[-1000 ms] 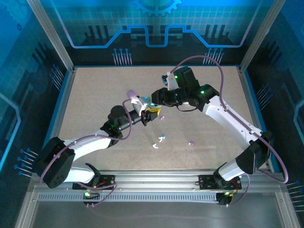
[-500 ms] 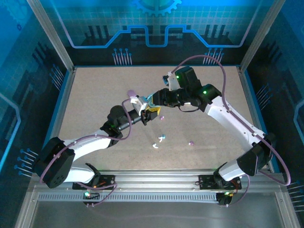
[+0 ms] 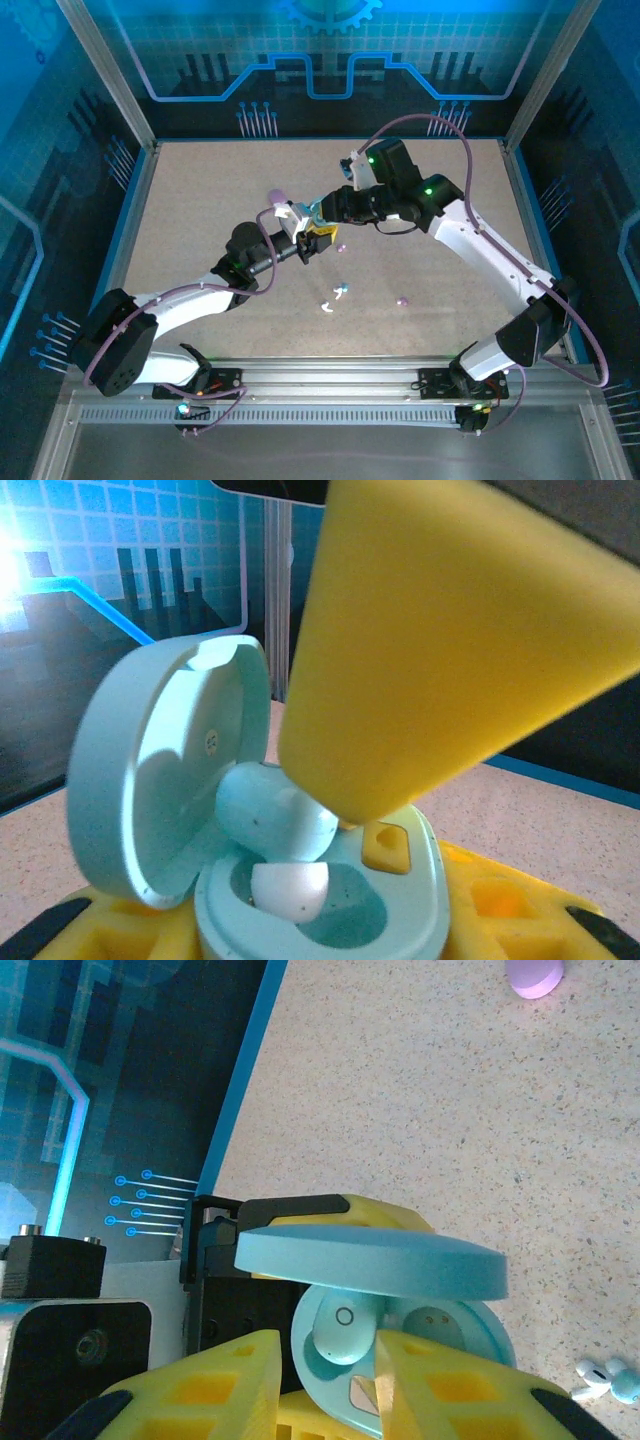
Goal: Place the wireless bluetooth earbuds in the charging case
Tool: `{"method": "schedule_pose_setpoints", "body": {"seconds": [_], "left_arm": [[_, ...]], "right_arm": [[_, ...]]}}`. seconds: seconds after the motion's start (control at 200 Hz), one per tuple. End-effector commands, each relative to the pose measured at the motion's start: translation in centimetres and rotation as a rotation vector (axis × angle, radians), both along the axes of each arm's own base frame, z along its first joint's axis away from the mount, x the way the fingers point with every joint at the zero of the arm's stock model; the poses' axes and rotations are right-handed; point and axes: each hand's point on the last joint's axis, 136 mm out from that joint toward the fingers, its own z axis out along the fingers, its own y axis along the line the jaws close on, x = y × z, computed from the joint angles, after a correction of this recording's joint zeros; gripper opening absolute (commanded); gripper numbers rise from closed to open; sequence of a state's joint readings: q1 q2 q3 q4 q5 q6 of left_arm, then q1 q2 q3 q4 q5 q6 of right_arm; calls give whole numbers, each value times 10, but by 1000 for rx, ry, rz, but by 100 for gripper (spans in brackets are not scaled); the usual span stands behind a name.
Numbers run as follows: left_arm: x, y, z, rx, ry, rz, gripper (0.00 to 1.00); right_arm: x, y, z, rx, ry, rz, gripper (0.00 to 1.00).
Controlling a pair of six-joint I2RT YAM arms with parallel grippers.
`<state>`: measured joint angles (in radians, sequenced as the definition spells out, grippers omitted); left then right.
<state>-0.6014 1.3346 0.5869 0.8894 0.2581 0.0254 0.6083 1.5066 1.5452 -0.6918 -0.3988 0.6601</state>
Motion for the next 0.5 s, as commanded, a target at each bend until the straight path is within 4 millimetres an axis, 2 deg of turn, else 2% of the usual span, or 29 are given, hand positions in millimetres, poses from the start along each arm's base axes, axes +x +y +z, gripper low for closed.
{"method": "schedule_pose_setpoints", "body": {"seconds": [0.0,0.21,0.49], "left_arm": [[-4,-5,28,-45,-75,-29,28],[-6,-8,27,-42,-69,-49,28],[-5,-8,26,-41,-67,-49,28]], "right_arm": [[0,0,1,-42,-9,-9,34],[11,-3,-1,-66,-11,-67,33],[6,2,-2,-70,1,-25,24]]}}
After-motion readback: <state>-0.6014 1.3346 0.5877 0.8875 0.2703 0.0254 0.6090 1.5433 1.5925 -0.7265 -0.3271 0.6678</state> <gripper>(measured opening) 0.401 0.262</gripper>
